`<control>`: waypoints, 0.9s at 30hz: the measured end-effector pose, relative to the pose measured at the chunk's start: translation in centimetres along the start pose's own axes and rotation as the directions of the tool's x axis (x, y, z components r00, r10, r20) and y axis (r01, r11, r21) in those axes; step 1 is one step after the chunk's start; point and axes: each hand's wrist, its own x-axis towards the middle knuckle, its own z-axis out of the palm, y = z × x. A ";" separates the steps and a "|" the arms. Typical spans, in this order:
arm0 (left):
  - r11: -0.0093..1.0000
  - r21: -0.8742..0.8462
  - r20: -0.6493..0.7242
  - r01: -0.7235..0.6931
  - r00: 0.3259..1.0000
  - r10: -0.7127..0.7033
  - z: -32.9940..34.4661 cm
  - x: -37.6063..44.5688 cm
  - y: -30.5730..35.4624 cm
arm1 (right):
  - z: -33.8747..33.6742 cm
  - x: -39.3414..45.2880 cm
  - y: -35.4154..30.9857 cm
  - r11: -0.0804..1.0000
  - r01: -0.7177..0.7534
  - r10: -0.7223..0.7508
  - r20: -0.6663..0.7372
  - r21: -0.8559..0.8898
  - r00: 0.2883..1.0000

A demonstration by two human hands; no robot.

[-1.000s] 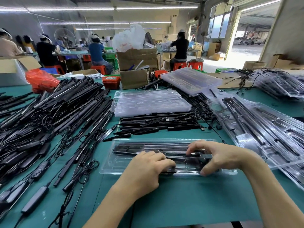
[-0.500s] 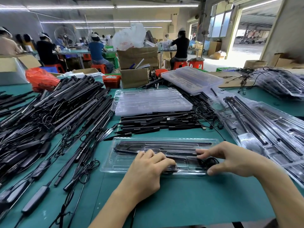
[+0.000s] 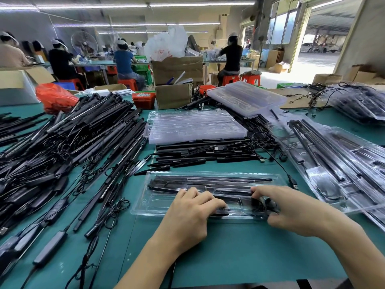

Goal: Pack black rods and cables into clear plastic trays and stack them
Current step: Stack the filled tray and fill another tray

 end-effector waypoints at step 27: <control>0.996 -0.066 0.059 0.056 0.997 -0.052 -0.6 0.0 0.3 | -0.8 0.4 -1.9 0.968 0.046 -0.030 0.067 -0.249 0.997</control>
